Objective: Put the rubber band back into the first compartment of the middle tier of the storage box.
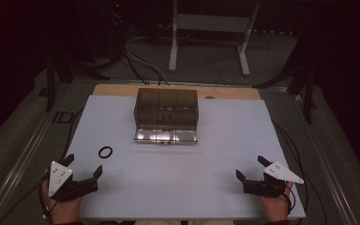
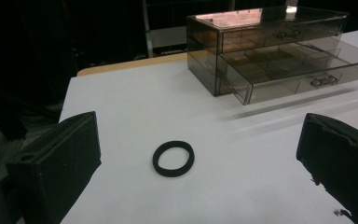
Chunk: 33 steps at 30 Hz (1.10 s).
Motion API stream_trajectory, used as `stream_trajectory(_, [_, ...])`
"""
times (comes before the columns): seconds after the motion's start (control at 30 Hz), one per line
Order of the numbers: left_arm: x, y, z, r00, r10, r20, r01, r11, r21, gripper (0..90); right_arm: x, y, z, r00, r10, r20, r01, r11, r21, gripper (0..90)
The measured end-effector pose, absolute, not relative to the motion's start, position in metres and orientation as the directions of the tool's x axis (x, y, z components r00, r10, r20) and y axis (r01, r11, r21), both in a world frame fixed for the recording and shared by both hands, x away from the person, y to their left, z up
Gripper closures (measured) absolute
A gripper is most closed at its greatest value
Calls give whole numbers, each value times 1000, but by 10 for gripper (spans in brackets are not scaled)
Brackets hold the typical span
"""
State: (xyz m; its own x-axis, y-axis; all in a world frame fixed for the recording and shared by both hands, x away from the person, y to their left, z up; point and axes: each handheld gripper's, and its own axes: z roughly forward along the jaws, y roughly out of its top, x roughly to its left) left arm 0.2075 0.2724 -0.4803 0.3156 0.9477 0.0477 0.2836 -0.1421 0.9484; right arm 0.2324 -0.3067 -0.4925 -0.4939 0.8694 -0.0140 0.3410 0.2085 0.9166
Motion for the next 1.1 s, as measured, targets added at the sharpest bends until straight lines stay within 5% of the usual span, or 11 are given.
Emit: stream_trajectory(1.1, [219, 276, -459, 310, 949, 53, 280, -144, 949, 4, 228, -303, -494, -490, 870, -62, 253, 210, 944, 14])
